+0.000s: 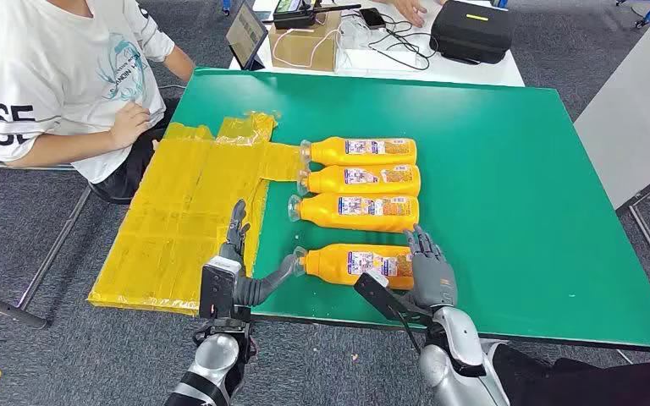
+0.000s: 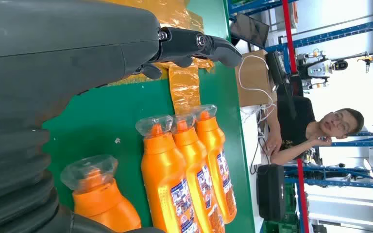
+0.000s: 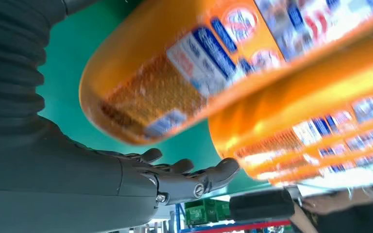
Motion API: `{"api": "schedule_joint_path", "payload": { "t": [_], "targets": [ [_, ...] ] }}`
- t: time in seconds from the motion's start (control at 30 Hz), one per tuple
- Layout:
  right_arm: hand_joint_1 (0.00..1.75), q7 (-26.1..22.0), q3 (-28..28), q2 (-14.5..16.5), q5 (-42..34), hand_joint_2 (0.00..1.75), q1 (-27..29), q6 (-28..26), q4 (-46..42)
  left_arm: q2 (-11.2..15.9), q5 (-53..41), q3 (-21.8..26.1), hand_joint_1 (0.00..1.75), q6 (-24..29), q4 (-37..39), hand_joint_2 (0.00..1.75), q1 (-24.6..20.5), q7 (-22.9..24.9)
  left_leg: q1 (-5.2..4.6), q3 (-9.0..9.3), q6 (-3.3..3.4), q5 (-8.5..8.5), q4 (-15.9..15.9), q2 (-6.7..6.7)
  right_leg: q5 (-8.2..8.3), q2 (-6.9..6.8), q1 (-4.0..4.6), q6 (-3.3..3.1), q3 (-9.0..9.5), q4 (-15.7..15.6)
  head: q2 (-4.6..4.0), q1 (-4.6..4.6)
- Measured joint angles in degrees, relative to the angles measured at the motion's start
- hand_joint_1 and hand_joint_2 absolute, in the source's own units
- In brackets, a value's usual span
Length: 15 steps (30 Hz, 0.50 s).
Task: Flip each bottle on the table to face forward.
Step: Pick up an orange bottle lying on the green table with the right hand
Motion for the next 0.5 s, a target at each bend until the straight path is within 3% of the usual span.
{"api": "schedule_joint_path", "payload": {
  "t": [0.13, 0.27, 0.5],
  "targets": [
    [0.02, 1.3, 0.9, -0.6, 1.6, 1.75, -1.3, 2.5, 2.0, 0.0, 0.0, 0.1, 0.00, -0.6, 0.0, 1.75, 0.1, 0.3, 0.00, 0.00, 0.00, 0.00, 0.0, 0.03, 0.01, 0.01, 0.00, 0.00, 0.00, 0.0, 0.00, 0.00],
    [1.33, 2.3, 2.2, -1.5, 2.5, 1.75, -2.9, 5.6, 4.4, 0.0, 0.0, 0.1, 0.00, -1.2, 0.0, 1.75, 0.1, 0.5, 0.00, 0.02, 0.00, 0.00, 0.0, 0.03, 0.01, 0.01, 0.01, 0.00, 0.00, 0.0, 0.00, -0.01],
    [1.40, 3.0, 4.0, -3.1, 1.6, 1.75, -5.9, 9.3, 7.5, 0.0, 0.0, 0.4, 0.00, -1.9, 0.0, 1.75, 0.1, 0.7, 0.00, 0.21, 0.00, -0.02, 0.0, 0.07, -0.01, 0.02, 0.01, -0.01, 0.15, 0.0, -0.01, 0.00]
  ]
}}
